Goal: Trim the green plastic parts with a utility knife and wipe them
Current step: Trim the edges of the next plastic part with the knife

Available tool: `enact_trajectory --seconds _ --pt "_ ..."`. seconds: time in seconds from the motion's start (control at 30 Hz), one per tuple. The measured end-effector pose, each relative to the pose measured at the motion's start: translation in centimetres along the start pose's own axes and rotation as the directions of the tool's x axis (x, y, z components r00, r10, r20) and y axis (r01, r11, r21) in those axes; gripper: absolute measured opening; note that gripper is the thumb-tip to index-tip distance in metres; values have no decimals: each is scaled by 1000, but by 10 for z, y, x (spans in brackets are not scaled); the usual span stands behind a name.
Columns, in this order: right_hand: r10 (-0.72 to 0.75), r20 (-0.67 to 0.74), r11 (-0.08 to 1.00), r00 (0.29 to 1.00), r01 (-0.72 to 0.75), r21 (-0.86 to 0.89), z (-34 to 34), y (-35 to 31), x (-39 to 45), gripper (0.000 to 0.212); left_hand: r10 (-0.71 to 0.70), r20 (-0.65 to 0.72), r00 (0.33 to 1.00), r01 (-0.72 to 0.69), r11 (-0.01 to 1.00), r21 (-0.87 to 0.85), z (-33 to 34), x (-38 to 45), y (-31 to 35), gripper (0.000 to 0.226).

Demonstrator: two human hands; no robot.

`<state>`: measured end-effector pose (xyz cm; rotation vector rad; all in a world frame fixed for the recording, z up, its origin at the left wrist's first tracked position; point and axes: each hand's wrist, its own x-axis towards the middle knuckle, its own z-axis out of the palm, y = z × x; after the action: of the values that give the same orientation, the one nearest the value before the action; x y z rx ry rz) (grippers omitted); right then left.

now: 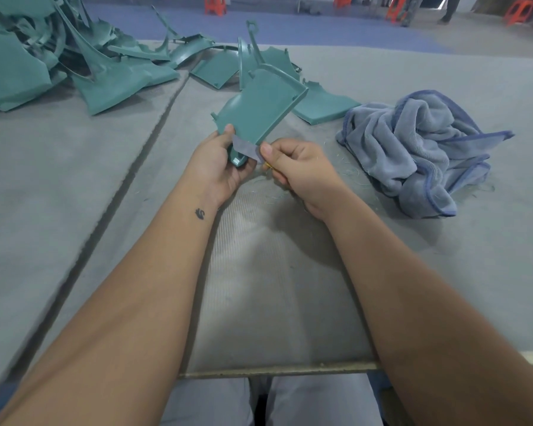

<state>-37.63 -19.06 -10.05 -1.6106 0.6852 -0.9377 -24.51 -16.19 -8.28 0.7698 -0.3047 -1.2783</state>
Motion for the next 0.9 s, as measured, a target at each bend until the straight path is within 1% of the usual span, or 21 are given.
enact_trajectory --seconds 0.4,0.57,0.9 --pt "1 -61 1000 998 0 15 1 -4 -2 33 21 16 1000 -23 992 123 -4 5 0 19" --pt "-8 -79 1000 997 9 16 0 -4 -2 30 26 23 999 -30 984 174 -5 6 0 21" --pt "-20 -104 999 994 22 26 0 -3 -2 32 30 22 999 -34 975 219 -3 3 1 20"
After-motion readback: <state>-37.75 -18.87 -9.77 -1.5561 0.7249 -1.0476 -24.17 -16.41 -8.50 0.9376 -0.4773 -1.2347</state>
